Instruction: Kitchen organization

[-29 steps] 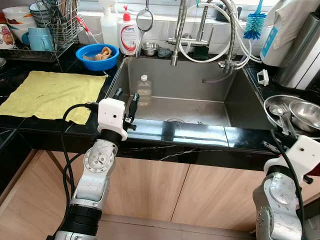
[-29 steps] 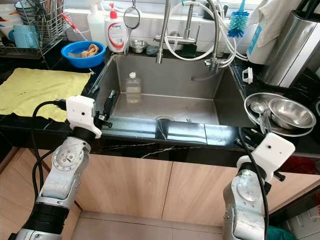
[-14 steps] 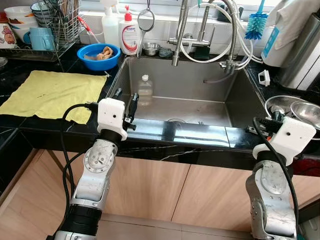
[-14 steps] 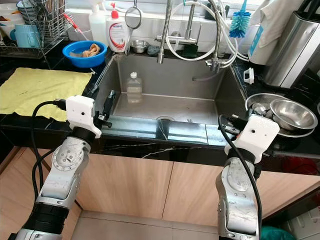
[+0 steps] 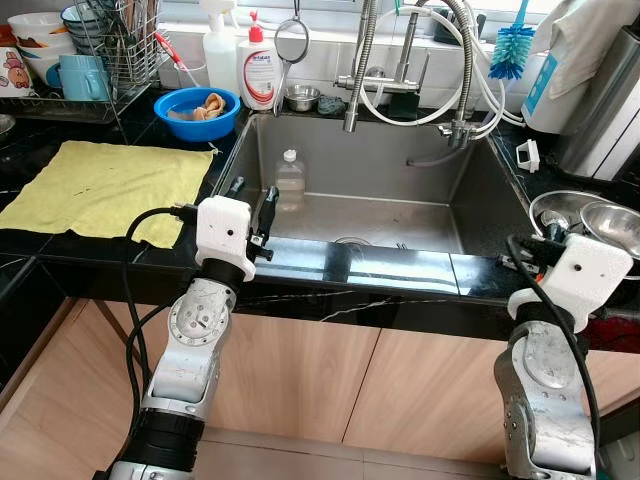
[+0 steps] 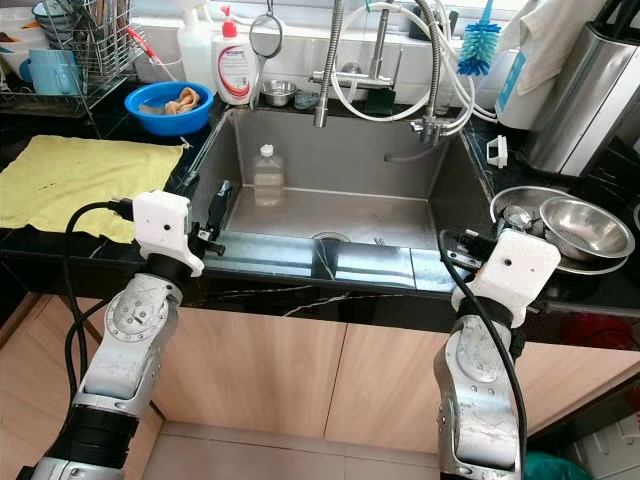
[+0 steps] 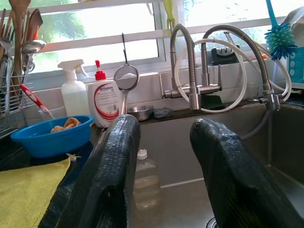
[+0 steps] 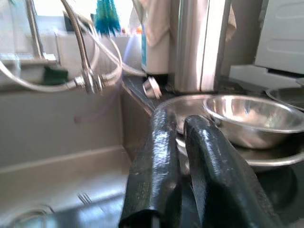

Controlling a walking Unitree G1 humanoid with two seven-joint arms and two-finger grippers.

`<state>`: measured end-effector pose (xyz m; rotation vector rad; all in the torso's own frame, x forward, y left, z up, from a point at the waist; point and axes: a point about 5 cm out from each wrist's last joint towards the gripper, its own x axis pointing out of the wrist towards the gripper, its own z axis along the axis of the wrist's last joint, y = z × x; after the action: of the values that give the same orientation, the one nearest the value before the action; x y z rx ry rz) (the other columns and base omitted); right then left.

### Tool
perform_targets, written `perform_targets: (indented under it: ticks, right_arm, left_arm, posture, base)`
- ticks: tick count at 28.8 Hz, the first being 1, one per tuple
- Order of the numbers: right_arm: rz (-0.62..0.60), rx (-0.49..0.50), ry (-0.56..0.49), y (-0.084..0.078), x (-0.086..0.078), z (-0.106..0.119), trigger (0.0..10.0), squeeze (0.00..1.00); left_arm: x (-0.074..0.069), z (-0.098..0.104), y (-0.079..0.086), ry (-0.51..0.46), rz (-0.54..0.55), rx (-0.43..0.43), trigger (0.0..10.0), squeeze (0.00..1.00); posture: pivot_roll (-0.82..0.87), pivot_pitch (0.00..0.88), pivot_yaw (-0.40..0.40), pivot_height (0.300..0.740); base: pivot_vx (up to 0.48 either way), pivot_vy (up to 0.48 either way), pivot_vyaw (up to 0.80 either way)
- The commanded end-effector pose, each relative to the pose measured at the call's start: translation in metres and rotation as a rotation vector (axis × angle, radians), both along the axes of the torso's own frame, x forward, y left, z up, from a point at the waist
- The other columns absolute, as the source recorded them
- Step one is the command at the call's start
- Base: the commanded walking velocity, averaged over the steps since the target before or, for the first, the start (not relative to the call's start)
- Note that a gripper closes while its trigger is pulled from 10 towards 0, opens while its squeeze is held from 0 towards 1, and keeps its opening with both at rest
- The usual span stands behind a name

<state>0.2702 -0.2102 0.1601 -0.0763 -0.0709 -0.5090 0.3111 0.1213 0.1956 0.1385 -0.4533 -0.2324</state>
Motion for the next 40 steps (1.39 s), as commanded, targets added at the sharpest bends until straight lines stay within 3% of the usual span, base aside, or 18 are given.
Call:
perform_targets:
  ticks: [1,6,16,17,18,24,40]
  right_arm:
    - [-0.001,-0.018,0.066,-0.003,0.001,-0.007,10.0,1.0]
    - [0.003,-0.056,0.125,-0.006,0.004,-0.009,10.0,1.0]
    - [0.025,-0.101,0.139,-0.005,0.01,-0.002,10.0,1.0]
    - [0.03,-0.115,0.152,-0.005,0.011,-0.002,10.0,0.93]
    - [0.035,-0.142,0.175,-0.005,0.011,-0.003,10.0,0.0]
    - [0.009,-0.254,0.264,-0.012,0.01,-0.006,10.0,0.0]
    - [-0.028,-0.213,0.291,-0.018,0.008,-0.009,10.0,0.0]
  left_arm:
    - [0.0,0.0,-0.004,0.005,-0.013,0.018,10.0,0.0]
    - [-0.001,-0.002,-0.006,0.011,-0.024,0.016,10.0,0.0]
    - [-0.001,-0.002,-0.007,0.016,-0.03,0.011,10.0,0.0]
    - [-0.001,-0.003,-0.007,0.018,-0.03,0.01,10.0,0.0]
    - [-0.002,-0.003,-0.007,0.02,-0.032,0.009,10.0,0.0]
    - [-0.002,-0.004,-0.008,0.025,-0.036,0.008,10.0,0.0]
    - [-0.002,-0.004,-0.008,0.029,-0.036,0.009,10.0,0.0]
  posture:
    - [0.03,0.0,-0.048,0.74]
    - [0.03,0.0,-0.049,0.74]
    - [0.03,0.0,-0.053,0.74]
    - [0.03,0.0,-0.053,0.74]
    - [0.03,0.0,-0.055,0.74]
    - [0.03,0.0,-0.056,0.74]
    - [0.03,0.0,-0.056,0.74]
  base:
    - [0.0,0.0,0.0]
    - [0.0,0.0,0.0]
    - [0.0,0.0,0.0]
    - [0.0,0.0,0.0]
    - [0.0,0.0,0.0]
    - [0.0,0.0,0.0]
    - [0.0,0.0,0.0]
